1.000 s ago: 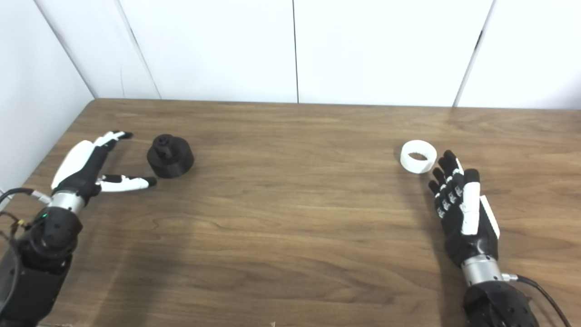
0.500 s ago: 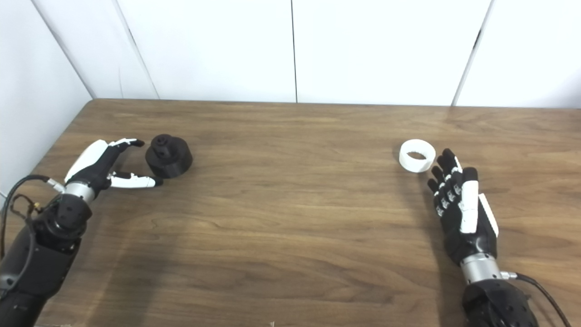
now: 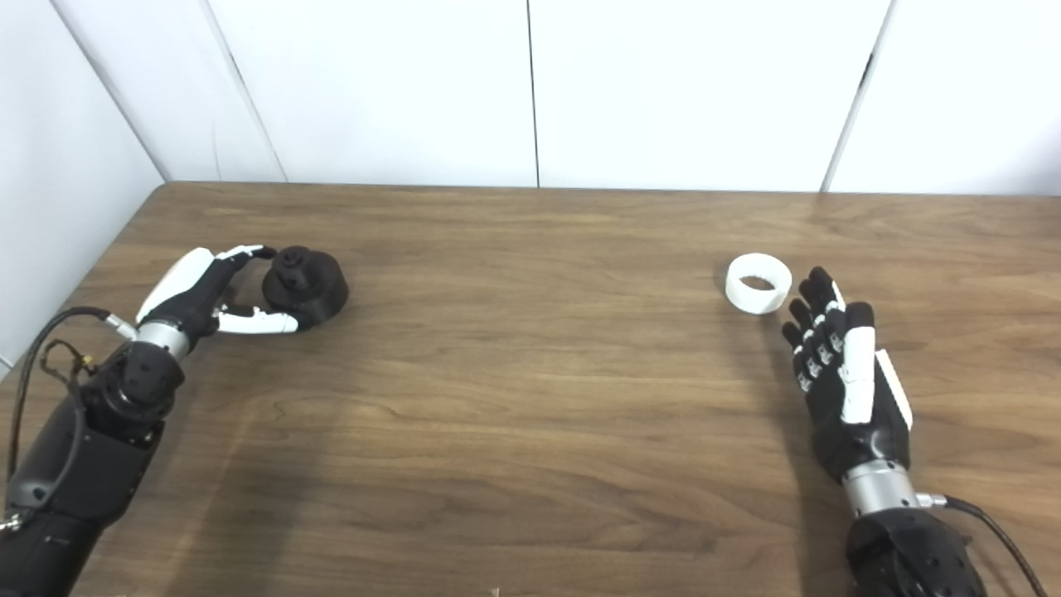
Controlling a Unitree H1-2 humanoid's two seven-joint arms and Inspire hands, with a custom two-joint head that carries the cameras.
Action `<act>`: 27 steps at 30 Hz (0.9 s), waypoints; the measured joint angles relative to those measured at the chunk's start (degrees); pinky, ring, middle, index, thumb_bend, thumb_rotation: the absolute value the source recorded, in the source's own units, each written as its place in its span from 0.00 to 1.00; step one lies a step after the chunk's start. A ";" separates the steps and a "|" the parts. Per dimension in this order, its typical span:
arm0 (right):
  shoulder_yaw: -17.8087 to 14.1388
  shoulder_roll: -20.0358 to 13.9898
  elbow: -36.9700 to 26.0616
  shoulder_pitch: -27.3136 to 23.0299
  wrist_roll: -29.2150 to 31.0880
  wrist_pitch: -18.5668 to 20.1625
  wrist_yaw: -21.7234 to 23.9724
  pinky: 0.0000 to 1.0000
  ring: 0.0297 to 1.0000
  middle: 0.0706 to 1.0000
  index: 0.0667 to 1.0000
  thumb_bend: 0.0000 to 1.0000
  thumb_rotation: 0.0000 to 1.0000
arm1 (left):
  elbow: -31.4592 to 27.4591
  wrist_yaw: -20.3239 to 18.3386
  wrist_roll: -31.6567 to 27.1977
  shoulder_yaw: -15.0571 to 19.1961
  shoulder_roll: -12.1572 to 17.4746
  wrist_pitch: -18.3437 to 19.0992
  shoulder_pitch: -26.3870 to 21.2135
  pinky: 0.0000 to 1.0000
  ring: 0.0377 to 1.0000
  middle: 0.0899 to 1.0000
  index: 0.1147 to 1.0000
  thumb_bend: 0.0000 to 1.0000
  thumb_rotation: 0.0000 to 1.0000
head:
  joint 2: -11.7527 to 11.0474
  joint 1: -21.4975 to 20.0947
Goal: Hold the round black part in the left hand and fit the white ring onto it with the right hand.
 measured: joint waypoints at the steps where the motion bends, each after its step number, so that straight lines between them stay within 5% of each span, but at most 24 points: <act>1: 0.01 0.00 -0.01 0.08 -0.02 0.00 0.00 1.00 1.00 1.00 1.00 0.68 1.00 | 0.11 0.12 0.01 0.00 -0.11 -0.07 0.00 0.92 1.00 0.97 0.85 0.99 0.37 | 0.00 0.00; 27: 0.08 -0.26 -0.52 0.66 -0.01 0.19 0.01 1.00 1.00 1.00 1.00 0.69 1.00 | 0.52 4.49 -1.30 0.25 -2.31 -3.82 -0.42 0.92 0.98 0.91 0.60 0.85 0.14 | 0.62 -0.35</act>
